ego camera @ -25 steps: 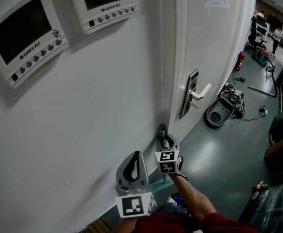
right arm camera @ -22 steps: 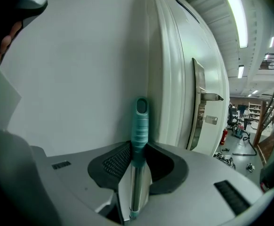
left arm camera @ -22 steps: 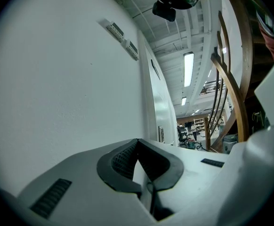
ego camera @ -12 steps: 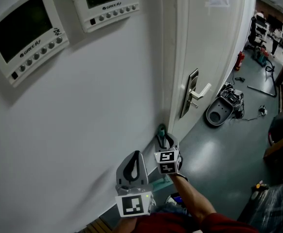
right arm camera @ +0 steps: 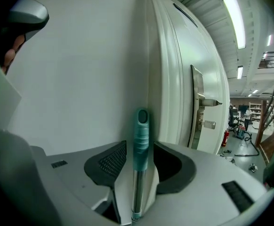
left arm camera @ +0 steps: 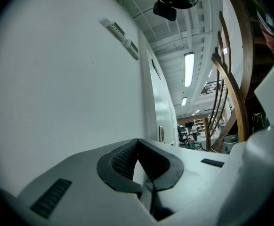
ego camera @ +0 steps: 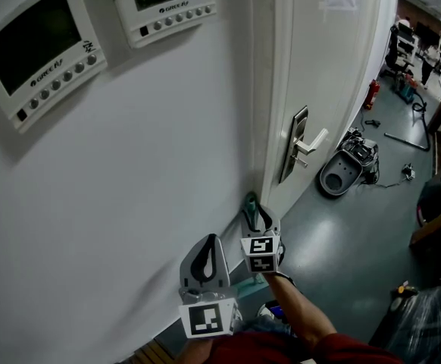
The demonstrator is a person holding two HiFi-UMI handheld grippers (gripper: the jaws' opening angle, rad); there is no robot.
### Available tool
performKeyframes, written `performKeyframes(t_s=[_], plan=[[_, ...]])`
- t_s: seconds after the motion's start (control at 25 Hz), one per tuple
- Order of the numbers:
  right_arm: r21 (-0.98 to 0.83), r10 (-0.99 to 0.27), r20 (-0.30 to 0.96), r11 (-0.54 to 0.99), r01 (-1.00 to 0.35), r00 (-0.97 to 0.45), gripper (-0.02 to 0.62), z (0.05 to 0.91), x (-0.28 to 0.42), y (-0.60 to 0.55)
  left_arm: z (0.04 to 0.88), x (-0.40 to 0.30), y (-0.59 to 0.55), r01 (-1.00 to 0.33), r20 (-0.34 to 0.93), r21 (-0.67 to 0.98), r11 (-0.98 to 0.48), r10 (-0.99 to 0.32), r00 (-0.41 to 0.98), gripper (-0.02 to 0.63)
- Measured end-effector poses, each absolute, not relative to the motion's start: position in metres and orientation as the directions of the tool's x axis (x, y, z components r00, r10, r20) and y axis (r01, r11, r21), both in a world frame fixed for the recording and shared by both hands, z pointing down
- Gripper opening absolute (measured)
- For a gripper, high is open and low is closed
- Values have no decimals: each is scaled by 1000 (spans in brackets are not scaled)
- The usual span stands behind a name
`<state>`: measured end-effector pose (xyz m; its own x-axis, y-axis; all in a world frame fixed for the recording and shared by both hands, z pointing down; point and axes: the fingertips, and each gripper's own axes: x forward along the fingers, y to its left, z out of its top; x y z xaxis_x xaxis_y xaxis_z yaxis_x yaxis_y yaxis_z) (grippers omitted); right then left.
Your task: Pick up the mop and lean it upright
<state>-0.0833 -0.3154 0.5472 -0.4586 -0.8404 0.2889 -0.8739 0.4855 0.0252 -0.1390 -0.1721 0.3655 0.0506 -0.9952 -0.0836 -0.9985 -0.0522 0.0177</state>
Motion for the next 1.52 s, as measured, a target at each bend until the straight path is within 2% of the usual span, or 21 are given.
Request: performKeyframes(t_s=[0.84,1.24,1.52], plan=[[-31,-841,211,504,-863,-499,176,510,-57,-254,367,-136,-181,-997,-83,26,-68,-994,65,12],[-69,-857,204,469,-880,-473,176,491,-24,-213,373,-136,-186,-997,-72,31,-72,-995,69,14],[-82,-845,215,484,-871,-490,176,502,-34,-209,374,-131,-188,-996,-72,33,-85,-994,83,14]])
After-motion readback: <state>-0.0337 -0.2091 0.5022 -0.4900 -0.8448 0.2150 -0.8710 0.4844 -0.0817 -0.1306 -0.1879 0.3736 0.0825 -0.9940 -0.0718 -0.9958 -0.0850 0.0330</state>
